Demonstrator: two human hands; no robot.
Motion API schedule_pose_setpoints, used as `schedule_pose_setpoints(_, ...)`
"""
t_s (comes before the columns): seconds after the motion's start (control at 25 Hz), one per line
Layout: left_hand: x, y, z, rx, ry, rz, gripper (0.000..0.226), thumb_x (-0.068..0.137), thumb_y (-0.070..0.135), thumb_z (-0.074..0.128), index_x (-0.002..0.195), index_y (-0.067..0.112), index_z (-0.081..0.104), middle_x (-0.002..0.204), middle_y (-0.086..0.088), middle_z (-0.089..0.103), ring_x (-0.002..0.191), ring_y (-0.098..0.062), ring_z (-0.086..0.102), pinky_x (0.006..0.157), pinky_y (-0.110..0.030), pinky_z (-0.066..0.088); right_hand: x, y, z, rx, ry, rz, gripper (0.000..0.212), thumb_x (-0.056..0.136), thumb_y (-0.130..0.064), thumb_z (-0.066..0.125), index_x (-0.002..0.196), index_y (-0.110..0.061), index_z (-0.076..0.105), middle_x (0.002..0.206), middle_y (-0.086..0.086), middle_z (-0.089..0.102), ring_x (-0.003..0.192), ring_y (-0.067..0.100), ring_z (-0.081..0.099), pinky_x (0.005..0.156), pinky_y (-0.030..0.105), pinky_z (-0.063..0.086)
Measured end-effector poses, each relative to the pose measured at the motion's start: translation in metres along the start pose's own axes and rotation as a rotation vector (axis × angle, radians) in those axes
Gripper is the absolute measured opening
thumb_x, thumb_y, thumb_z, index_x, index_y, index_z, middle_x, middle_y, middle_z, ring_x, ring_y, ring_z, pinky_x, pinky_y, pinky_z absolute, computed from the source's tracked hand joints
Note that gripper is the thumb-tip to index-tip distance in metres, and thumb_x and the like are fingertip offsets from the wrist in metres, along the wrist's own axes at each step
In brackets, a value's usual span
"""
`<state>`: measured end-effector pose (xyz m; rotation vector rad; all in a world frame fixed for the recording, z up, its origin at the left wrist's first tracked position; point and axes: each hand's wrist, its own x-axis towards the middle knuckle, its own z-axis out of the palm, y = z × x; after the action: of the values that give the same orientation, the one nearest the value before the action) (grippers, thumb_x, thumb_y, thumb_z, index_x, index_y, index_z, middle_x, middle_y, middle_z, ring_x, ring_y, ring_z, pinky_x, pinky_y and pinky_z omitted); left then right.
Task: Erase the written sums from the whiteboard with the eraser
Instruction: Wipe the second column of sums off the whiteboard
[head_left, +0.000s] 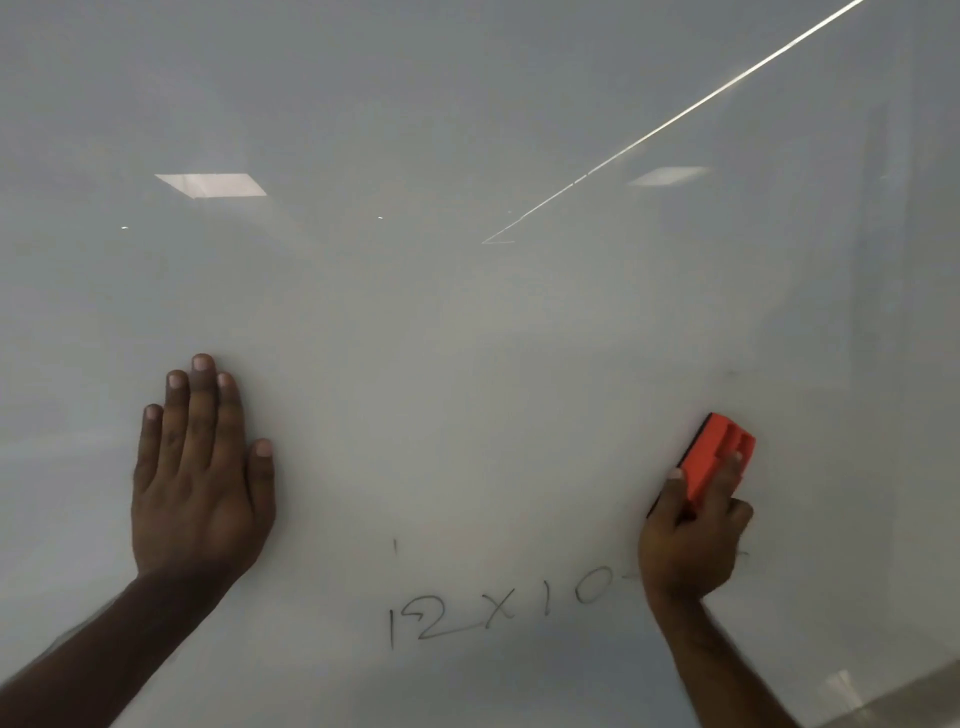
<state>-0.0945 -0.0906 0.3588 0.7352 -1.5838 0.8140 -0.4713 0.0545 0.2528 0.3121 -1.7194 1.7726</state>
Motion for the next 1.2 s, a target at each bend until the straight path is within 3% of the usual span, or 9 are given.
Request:
schedule_pose_setpoints(0.2, 0.0, 0.004, 0.001, 0.001, -0.004, -0.022, 0.062, 0.106, 0.03, 0.029, 0.159, -0.002, 0.021, 0.168, -0.017, 0.015, 0.158, -0.029, 0.011, 0.128, -0.044, 0.008, -0.084, -0.064, -0.004, 0.113, -0.194, -0.231, 0.063, 0.094, -0.044, 0.051, 0.149, -0.015, 0.042, 0.09, 0.011, 0.045, 0.064, 0.034, 0.051, 0.052, 0.037, 0.044)
schedule_pose_setpoints(0.4, -0.003, 0.005, 0.001, 0.007, 0.013, -0.002, 0.062, 0.106, 0.028, 0.031, 0.16, -0.001, 0.019, 0.168, -0.019, 0.017, 0.158, -0.03, 0.011, 0.128, -0.045, 0.01, -0.156, -0.117, -0.009, 0.129, -0.419, -0.569, 0.059, 0.093, -0.046, 0.054, 0.145, -0.021, 0.045, 0.079, 0.008, 0.049, 0.065, 0.027, 0.044, 0.059, 0.034, 0.033)
schedule_pose_setpoints(0.56, -0.009, 0.006, 0.002, 0.022, 0.032, 0.015, 0.061, 0.107, 0.026, 0.034, 0.159, -0.001, 0.02, 0.167, -0.019, 0.018, 0.158, -0.032, 0.013, 0.128, -0.048, 0.014, -0.179, -0.112, -0.008, 0.076, -0.437, -0.81, 0.059, 0.094, -0.045, 0.056, 0.148, -0.023, 0.046, 0.082, 0.007, 0.049, 0.068, 0.026, 0.043, 0.062, 0.034, 0.031)
schedule_pose_setpoints(0.72, -0.018, 0.007, 0.003, 0.004, 0.005, 0.007, 0.061, 0.107, 0.027, 0.032, 0.16, -0.001, 0.018, 0.168, -0.019, 0.017, 0.158, -0.032, 0.012, 0.127, -0.049, 0.014, -0.197, -0.074, -0.014, 0.035, -0.503, -1.108, 0.072, 0.089, -0.042, 0.064, 0.153, -0.023, 0.036, 0.09, 0.009, 0.049, 0.069, 0.027, 0.043, 0.064, 0.035, 0.033)
schedule_pose_setpoints(0.96, -0.035, 0.008, 0.006, 0.001, -0.012, 0.033, 0.06, 0.107, 0.027, 0.032, 0.159, -0.001, 0.021, 0.167, -0.019, 0.019, 0.157, -0.032, 0.015, 0.127, -0.049, 0.016, -0.198, -0.037, -0.02, 0.027, -0.518, -1.165, 0.068, 0.091, -0.04, 0.06, 0.152, -0.023, 0.035, 0.095, 0.009, 0.046, 0.075, 0.028, 0.043, 0.068, 0.037, 0.034)
schedule_pose_setpoints(1.2, -0.05, 0.011, 0.007, 0.007, -0.012, 0.053, 0.059, 0.107, 0.025, 0.035, 0.158, -0.002, 0.024, 0.166, -0.018, 0.02, 0.158, -0.029, 0.013, 0.127, -0.048, 0.015, -0.163, 0.013, -0.031, 0.007, -0.497, -0.96, 0.055, 0.09, -0.039, 0.061, 0.137, -0.015, 0.048, 0.085, 0.015, 0.057, 0.072, 0.031, 0.049, 0.066, 0.038, 0.036)
